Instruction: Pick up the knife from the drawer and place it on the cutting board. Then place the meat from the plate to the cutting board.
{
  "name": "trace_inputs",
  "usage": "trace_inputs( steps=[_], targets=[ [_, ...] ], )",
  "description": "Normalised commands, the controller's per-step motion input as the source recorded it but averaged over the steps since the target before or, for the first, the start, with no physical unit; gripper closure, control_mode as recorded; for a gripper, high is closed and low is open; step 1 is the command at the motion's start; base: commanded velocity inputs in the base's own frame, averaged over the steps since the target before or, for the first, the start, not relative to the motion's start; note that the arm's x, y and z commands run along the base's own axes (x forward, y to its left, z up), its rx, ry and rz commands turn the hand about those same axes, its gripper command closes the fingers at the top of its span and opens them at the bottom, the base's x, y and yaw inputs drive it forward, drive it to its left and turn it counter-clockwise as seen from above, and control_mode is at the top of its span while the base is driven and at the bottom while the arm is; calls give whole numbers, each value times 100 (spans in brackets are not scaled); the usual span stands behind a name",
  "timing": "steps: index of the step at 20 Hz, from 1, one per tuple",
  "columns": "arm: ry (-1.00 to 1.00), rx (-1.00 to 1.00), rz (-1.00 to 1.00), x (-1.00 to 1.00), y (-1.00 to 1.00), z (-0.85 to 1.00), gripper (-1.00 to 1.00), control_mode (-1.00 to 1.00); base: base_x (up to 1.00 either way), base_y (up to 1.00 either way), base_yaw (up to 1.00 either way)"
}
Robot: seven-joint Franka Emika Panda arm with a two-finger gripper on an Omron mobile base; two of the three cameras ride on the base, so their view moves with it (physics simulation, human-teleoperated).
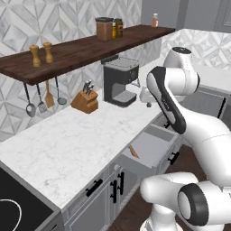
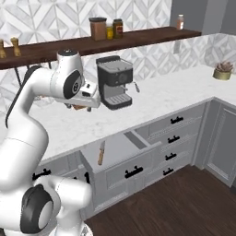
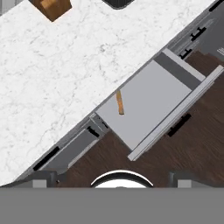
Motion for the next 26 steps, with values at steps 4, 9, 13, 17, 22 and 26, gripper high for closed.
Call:
trace_inputs(
  steps=[4,9,13,17,22,26],
  targets=[
    [-2,0,-6,0,16,-6,-100,-100,5,46,-23],
    [-6,2,-12,-5,13,-35,-100,-100,0,0,0],
    [0,5,0,5,-61,-78,-100,-100,0,0,0],
    [6,23,0,37,-100,-96,-100,-100,0,0,0],
    [17,12,17,38,-62,-79,-100,-100,0,0,0],
    [34,-22,16,80,-8,-63,-100,-100,0,0,0]
  ],
)
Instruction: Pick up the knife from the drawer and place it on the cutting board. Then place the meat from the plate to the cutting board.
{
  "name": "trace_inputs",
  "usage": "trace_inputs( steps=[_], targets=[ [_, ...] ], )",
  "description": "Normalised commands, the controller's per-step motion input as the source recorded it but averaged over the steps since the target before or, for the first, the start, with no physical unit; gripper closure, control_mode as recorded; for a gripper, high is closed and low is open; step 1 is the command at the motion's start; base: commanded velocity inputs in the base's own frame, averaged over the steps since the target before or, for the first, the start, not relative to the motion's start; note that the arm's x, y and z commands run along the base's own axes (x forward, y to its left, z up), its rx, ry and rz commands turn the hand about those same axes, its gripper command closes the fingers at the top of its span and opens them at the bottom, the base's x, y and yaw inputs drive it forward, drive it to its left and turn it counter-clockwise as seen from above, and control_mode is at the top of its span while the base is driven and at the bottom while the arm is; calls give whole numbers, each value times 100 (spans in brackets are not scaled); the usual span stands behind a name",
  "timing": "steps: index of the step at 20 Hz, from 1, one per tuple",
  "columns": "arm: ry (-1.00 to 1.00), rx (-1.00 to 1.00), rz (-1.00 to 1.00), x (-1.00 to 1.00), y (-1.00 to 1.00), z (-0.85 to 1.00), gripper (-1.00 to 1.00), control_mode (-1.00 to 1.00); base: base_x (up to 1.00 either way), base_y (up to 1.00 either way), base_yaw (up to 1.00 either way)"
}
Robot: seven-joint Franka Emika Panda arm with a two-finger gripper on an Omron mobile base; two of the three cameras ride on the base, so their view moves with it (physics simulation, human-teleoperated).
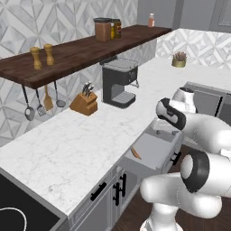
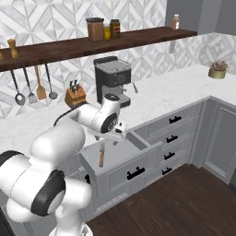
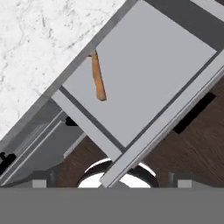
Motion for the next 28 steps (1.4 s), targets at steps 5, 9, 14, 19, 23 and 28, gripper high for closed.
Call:
trace_inputs(
  steps=[5,9,14,19,23,28],
  targets=[
    [16,-22,19,78,-9,-50,-100,-100,0,0,0],
    [0,-4,17,11,-24,-49,-100,-100,0,0,0],
    [-1,0,15,18,-32,-49,-100,-100,0,0,0],
    [0,0,18,39,-17,-51,-100,-100,0,0,0],
    [0,2,13,31,-3,-49,-100,-100,0,0,0],
    [0,5,6,13,0,-41,-100,-100,0,0,0]
  ],
)
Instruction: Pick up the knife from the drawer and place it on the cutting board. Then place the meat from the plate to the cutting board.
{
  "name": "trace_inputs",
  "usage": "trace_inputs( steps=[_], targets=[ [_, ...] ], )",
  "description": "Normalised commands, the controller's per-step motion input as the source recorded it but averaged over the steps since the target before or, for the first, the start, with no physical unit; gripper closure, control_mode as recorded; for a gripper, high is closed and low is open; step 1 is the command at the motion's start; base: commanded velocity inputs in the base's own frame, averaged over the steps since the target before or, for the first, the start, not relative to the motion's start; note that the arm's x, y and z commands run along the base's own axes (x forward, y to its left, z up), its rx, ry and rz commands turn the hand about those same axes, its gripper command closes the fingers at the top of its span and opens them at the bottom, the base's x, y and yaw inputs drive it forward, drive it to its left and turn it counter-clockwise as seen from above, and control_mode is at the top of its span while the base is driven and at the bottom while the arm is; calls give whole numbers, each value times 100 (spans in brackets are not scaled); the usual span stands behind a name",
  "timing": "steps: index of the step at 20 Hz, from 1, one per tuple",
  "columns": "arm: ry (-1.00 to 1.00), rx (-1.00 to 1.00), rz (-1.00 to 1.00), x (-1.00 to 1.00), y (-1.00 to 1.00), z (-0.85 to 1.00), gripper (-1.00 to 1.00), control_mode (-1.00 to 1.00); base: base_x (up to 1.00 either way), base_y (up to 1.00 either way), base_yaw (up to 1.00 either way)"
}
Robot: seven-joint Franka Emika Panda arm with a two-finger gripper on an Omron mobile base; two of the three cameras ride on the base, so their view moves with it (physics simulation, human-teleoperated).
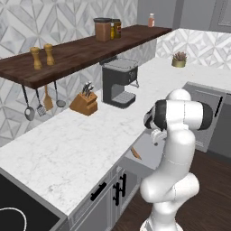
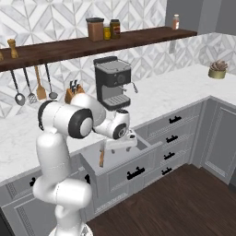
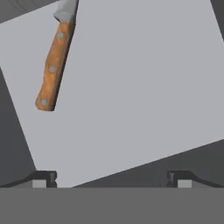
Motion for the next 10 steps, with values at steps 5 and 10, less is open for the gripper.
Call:
trace_inputs(
  steps=[5,10],
  targets=[
    [0,1,0,14,0,-43,-100,-100,0,0,0],
    [0,1,0,6,0,-38,-100,-100,0,0,0]
  ],
)
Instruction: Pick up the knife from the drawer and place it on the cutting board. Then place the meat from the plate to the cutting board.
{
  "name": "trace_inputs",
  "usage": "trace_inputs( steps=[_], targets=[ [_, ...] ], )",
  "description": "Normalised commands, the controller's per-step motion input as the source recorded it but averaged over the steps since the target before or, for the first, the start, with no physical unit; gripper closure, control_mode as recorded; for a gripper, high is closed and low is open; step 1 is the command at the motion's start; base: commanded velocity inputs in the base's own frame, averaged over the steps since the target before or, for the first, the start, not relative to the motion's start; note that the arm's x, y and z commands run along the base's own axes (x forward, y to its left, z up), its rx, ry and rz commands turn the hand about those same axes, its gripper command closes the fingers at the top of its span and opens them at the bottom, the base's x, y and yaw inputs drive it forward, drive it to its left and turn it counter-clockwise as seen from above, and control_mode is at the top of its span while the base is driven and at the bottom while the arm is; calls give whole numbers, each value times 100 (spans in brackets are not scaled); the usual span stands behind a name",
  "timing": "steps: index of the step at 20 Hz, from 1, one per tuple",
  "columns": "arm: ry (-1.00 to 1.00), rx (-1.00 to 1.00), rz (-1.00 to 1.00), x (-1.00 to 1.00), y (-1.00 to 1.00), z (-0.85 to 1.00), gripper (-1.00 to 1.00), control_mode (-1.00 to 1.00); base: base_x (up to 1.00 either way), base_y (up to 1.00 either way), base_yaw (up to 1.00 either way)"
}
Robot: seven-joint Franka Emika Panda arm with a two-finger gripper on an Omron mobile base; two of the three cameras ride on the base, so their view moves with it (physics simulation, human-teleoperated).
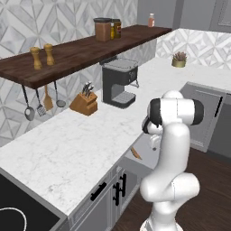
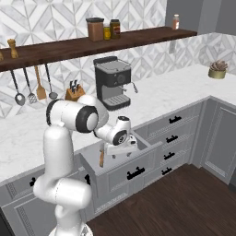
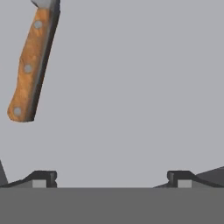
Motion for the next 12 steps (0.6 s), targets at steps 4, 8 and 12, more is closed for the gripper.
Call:
trace_inputs(
  steps=[4,8,12],
  targets=[
    [0,0,0,0,0,-22,-100,-100,0,0,0],
    [0,0,0,0,0,-23,-100,-100,0,0,0],
    [0,0,0,-11,-1,-16,-100,-100,0,0,0]
  ],
)
